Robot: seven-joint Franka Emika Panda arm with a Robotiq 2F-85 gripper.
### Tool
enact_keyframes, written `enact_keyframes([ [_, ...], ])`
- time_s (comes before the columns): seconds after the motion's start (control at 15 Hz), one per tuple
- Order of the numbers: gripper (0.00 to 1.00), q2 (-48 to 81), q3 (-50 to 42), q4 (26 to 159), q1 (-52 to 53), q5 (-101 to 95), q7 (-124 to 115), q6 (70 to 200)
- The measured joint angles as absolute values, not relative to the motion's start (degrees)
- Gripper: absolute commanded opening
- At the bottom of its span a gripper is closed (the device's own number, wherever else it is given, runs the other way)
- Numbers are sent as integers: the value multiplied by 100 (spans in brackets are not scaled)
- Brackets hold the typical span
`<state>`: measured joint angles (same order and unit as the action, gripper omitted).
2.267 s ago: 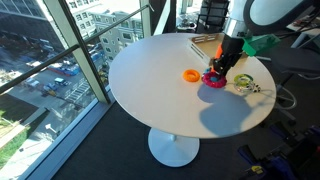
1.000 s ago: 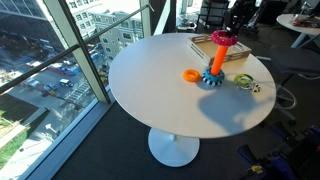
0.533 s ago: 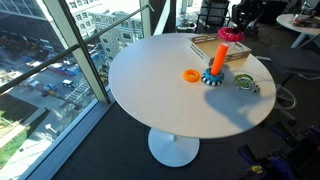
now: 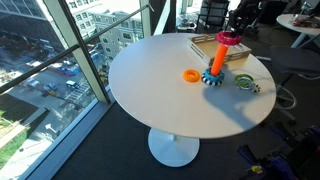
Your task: Put the pink circular object on the orange object
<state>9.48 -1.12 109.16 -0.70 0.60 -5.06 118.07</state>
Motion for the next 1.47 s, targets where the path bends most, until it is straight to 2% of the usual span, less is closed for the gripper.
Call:
enact_keyframes([
  [1.2, 10, 1113, -100, 10902, -61, 286, -261, 11809],
  [1.27, 15, 1121, -100, 10901, -58, 286, -261, 11808],
  [1.4, 55, 1141, -100, 10901, -51, 286, -261, 11808],
  [1.47, 62, 1151, -100, 10900, -47, 286, -261, 11809],
])
